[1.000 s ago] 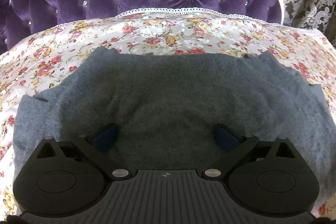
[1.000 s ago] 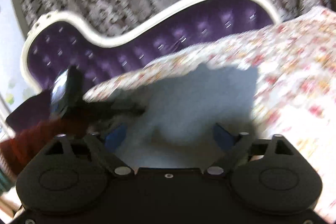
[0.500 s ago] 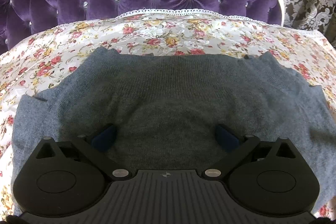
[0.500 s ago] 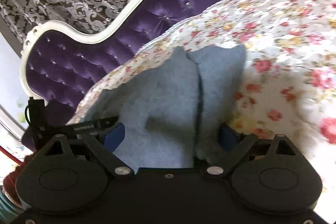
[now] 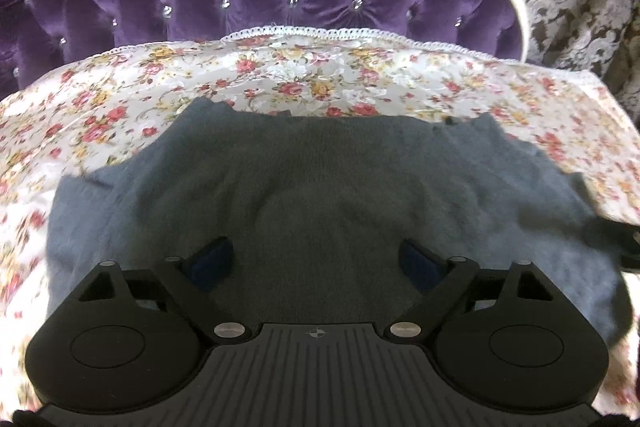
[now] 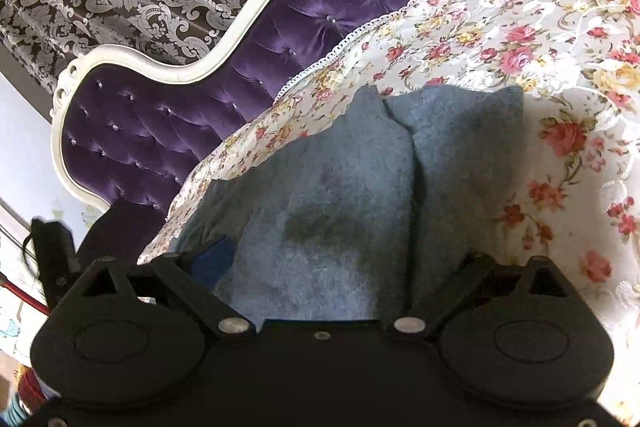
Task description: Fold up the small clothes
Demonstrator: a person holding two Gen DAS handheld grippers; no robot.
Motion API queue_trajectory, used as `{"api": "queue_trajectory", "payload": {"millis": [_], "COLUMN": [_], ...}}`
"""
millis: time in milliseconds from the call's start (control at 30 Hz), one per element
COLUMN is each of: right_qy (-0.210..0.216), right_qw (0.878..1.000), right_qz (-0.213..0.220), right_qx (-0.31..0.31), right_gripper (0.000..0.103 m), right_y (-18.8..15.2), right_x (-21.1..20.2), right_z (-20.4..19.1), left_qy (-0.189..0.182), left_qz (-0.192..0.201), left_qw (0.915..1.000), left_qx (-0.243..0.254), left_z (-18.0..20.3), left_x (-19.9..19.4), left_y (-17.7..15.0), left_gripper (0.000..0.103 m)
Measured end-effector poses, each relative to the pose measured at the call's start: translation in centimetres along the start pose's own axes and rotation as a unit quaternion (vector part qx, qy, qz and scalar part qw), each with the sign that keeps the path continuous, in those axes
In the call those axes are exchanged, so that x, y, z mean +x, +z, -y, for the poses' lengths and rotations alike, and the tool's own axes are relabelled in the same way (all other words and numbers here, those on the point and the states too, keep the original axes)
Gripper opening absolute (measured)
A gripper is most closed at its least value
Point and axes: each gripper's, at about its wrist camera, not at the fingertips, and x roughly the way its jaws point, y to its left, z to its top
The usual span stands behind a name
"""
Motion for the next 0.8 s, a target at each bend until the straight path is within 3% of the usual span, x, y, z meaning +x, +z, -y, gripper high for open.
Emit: {"api": "queue_trajectory", "payload": {"millis": [133, 300, 433, 500, 600, 667, 800], "right_qy": [0.012, 0.016, 0.015, 0.009, -0.014, -0.037, -0.071], "right_qw": [1.000, 1.000, 1.000, 1.000, 1.000, 0.999, 0.997], "right_qz": [0.000, -0.002, -0.002, -0.008, -0.021, -0.019, -0.007], "right_qx": [0.010, -0.001, -0.002, -0.002, 0.001, -0.006, -0.026], "right_gripper": [0.098, 0.099, 0.095, 0.069, 0.046, 0.035, 0.032], "right_y": [-0.4, -1.0, -1.0, -0.8, -0.7, -0.6, -0.2], "right_x": [-0.5, -1.1, -1.0, -0.7, -0.2, -0.2, -0.7], "right_z": [0.3, 0.1, 0.0, -0.1, -0.1, -0.4, -2.2], "left_qy": [-0.010, 0.010, -0.003, -0.015, -0.018, -0.012, 0.001], "left_qz": [0.006, 0.010, 0.010, 0.024, 0.042, 0.047, 0.037], "left_qw": [0.9999, 0.9992, 0.9999, 0.9996, 0.9987, 0.9986, 0.9989], "left_qx": [0.002, 0.039, 0.011, -0.010, -0.022, -0.023, -0.028], "left_z": [0.3, 1.1, 0.6, 0.1, -0.5, -0.9, -2.2], "left_x": [-1.6, -1.1, -1.6, -2.9, -5.1, -6.3, -8.1], "left_y": [-2.1, -3.5, -3.1, -3.4, -4.5, -5.4, -7.8], "left_gripper": [0.090, 0.091, 0.089, 0.088, 0.088, 0.089, 0.089]}}
